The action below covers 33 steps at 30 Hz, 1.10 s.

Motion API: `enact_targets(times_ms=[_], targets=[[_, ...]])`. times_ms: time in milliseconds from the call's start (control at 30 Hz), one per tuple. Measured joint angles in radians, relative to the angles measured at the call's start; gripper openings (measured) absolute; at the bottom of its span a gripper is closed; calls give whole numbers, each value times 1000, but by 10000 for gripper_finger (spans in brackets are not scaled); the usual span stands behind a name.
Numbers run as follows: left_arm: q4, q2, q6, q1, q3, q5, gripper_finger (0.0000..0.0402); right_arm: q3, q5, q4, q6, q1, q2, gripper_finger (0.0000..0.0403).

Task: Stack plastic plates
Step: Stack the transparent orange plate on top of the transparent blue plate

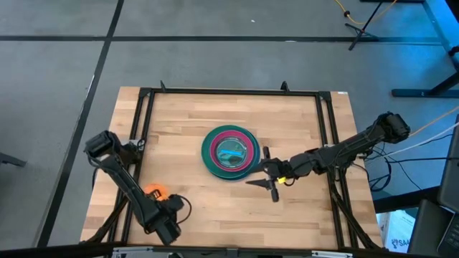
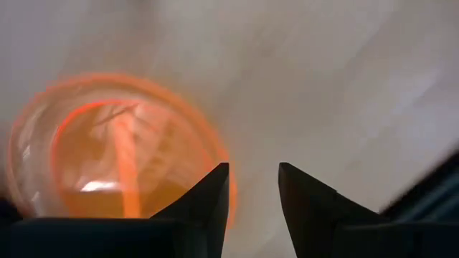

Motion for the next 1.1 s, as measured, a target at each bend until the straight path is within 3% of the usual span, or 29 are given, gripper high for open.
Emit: enact_targets(times_ms=[400,933,1100], targets=[[-23,66,-48,-17,0,6,115,0,45,-27,17,94,0,150],[-32,161,18,-11,0,2,115,0,58,-45,17,91,0,150],[-55,161,34,-6,1,6,92,-1,83,-53,17,91,0,150]])
